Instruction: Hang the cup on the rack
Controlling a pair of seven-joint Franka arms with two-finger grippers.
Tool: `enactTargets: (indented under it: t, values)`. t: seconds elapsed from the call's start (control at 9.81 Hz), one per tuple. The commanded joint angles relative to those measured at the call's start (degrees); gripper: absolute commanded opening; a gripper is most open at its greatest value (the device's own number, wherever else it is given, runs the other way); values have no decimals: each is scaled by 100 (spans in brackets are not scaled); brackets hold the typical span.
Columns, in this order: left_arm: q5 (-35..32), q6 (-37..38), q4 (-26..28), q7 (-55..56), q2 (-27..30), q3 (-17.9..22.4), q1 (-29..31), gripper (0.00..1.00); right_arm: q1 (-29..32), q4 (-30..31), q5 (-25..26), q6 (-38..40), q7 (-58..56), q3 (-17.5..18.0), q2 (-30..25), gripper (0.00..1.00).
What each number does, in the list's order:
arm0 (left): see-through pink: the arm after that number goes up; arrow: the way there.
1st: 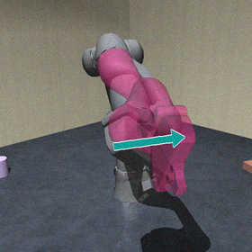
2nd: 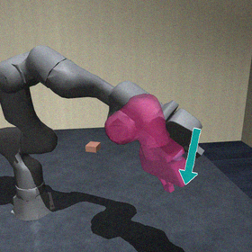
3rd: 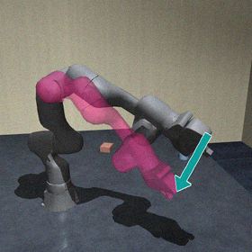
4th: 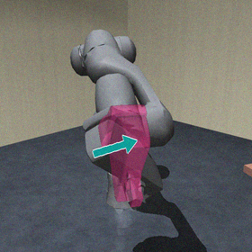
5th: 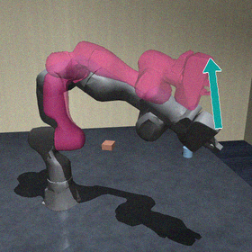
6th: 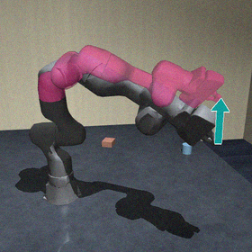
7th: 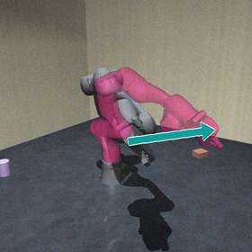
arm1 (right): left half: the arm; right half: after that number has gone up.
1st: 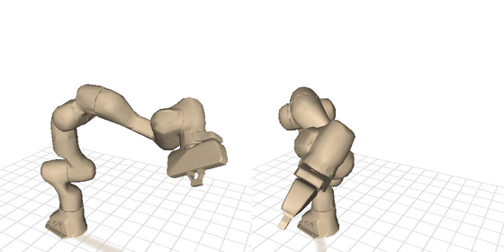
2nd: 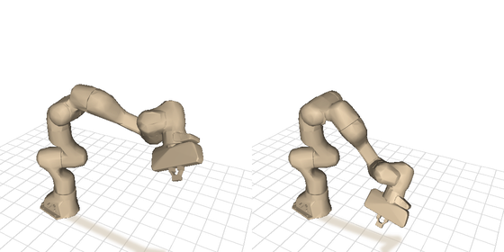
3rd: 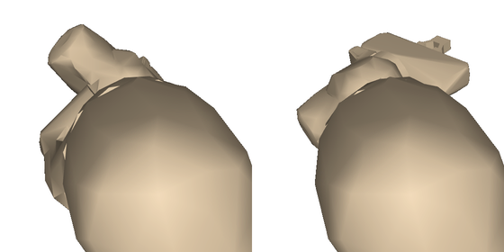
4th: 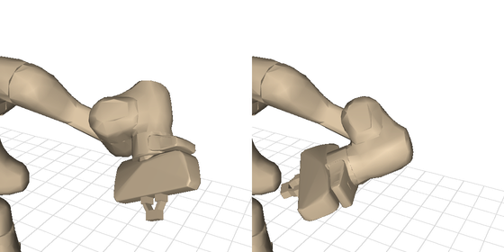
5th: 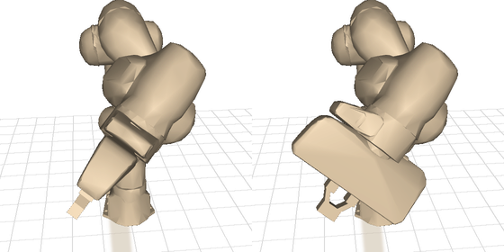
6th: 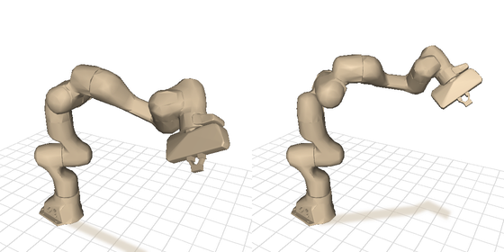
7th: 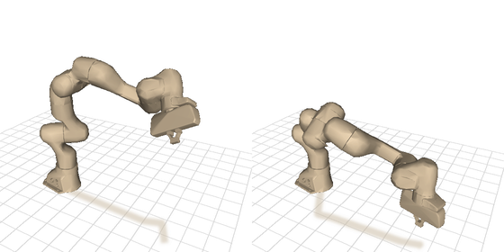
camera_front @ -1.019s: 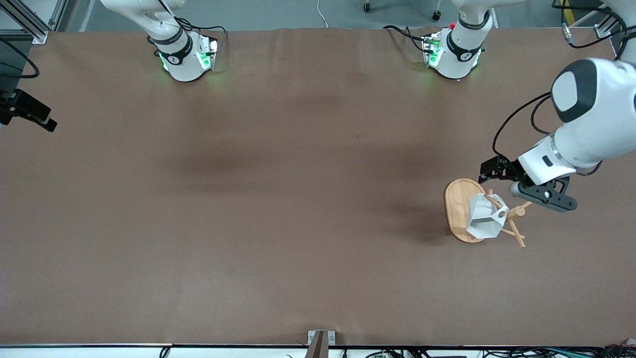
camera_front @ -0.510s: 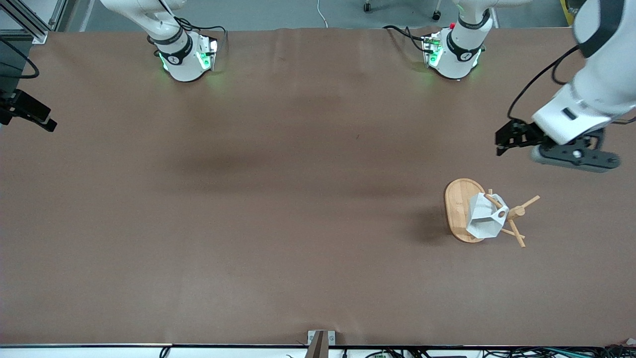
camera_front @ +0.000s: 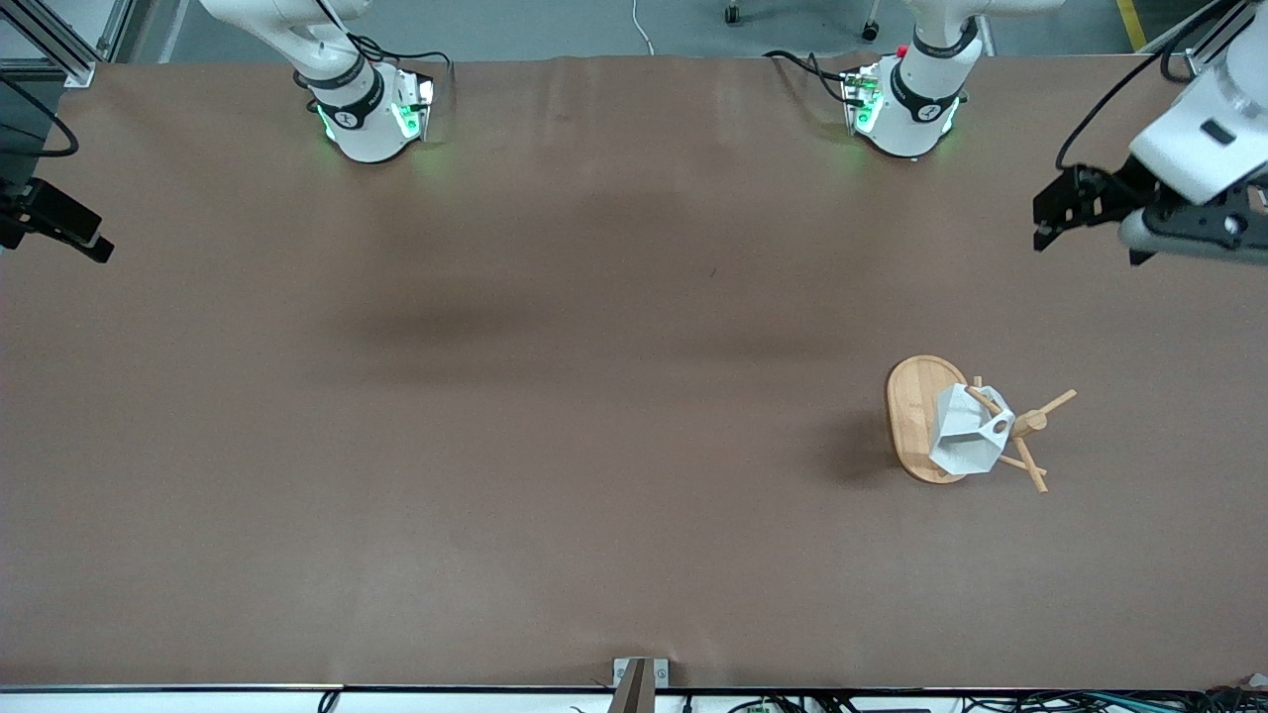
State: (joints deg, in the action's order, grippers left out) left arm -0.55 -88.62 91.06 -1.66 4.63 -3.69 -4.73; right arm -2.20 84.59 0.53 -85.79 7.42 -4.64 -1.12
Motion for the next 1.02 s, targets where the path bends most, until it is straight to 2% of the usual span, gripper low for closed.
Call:
enactTargets:
  t: [0.0, 0.41, 0.92]
  values:
    - [47, 21, 334, 174, 91, 52, 25, 100, -35, -30, 79, 45, -30, -2, -2, 100]
    - [-24, 29, 9, 78, -163, 52, 33, 100, -9, -4, 79, 133, -38, -2, -2, 100]
    - [-33, 47, 8, 78, -173, 52, 25, 100, 0, -4, 79, 106, -47, -2, -11, 100]
